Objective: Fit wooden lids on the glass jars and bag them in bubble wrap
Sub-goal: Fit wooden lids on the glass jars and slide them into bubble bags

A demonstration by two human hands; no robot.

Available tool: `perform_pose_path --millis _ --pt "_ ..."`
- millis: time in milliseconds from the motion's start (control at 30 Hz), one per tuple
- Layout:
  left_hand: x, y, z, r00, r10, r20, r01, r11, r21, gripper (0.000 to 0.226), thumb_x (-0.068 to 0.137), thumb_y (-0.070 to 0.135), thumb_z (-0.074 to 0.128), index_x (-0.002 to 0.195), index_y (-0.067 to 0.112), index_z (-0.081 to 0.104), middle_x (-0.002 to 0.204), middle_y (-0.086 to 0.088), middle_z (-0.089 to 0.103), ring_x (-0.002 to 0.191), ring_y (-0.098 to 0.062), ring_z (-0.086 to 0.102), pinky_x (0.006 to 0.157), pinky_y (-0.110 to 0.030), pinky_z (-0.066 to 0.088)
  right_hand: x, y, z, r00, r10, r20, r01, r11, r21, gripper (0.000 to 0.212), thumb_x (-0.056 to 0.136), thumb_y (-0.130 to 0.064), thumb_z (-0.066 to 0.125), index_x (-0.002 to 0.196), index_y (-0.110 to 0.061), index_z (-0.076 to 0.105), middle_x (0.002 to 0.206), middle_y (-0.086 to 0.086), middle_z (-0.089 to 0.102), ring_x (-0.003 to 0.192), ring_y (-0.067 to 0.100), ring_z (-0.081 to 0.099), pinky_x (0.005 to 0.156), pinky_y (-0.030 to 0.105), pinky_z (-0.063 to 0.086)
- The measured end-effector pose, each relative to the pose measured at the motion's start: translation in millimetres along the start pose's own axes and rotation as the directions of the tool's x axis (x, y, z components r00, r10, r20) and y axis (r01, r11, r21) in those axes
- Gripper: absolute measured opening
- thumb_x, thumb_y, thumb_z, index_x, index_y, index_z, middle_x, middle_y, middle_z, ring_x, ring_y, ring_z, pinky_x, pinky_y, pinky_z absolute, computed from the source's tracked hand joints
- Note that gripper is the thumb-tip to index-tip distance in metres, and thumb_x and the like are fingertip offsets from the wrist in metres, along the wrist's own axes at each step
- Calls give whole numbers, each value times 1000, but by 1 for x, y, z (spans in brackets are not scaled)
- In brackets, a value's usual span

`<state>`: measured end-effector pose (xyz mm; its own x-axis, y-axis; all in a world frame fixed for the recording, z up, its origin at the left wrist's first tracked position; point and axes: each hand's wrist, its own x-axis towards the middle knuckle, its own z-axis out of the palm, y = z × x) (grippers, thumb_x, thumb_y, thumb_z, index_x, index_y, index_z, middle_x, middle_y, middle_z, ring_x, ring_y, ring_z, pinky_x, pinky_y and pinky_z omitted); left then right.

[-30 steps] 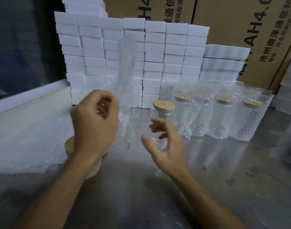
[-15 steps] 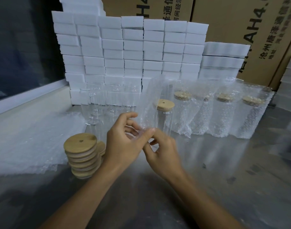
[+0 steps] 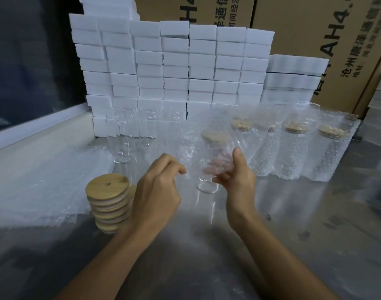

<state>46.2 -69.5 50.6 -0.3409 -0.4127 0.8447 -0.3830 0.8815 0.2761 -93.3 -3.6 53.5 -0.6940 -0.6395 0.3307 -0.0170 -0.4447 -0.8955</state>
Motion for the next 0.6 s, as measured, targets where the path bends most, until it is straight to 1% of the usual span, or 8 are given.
perform_pose_path --millis 67,133,300,367,433,500,567,600 --pt "-1 -2 1 1000 23 12 -23 998 63 39 61 -30 56 79 2 67 84 -8 61 72 -26 61 57 -26 41 3 -4 -5 998 -30 -64 27 998 -55 27 101 -32 58 86 -18 73 81 1 78 71 14 74 63 20 53" --pt "-1 -5 2 1000 11 12 -12 994 106 40 57 -31 56 78 1 67 83 -9 61 71 -28 60 58 -26 39 4 -5 -8 996 -50 -68 43 994 -98 25 98 -19 63 76 -16 73 74 0 77 65 9 71 61 16 51" --pt "-4 -8 8 997 -72 -12 73 985 154 37 61 -24 58 87 1 69 95 -13 60 82 -34 60 61 -38 49 2 5 -1 1000 -4 -8 3 994 -111 14 92 -7 71 78 -9 71 72 3 74 63 11 72 55 13 48" --pt "-7 -5 14 996 -91 -20 92 993 68 26 73 -10 61 94 5 68 98 -8 60 88 -30 60 71 -40 51 0 14 3 1000 25 8 -24 989 -149 21 86 -6 78 69 -12 67 65 2 70 64 17 70 56 16 49" --pt "-9 -3 20 986 -165 -14 164 983 -82 15 83 13 63 97 12 67 96 1 60 85 -17 59 77 -30 49 -2 25 4 998 48 41 -39 977 -209 30 82 -7 82 62 -14 61 56 -3 63 59 15 61 57 20 48" --pt "-11 1 24 947 -319 43 320 920 -225 18 83 32 72 97 23 65 89 11 61 74 -6 57 68 -14 43 -3 34 3 994 46 98 -17 961 -277 37 79 -8 85 59 -16 56 51 -10 54 53 8 50 53 20 44" --pt "-13 3 29 896 -426 121 443 846 -296 23 76 41 77 92 29 65 81 12 61 68 -6 58 61 -10 42 -5 41 3 986 28 165 30 941 -337 43 76 -8 87 56 -18 51 48 -14 47 49 2 42 51 17 39" --pt "-14 4 31 886 -441 143 463 832 -304 21 74 42 78 86 31 65 78 12 63 67 -6 59 60 -10 43 -5 43 3 980 21 196 53 929 -367 43 74 -9 89 56 -19 51 47 -15 46 49 1 40 51 16 37"
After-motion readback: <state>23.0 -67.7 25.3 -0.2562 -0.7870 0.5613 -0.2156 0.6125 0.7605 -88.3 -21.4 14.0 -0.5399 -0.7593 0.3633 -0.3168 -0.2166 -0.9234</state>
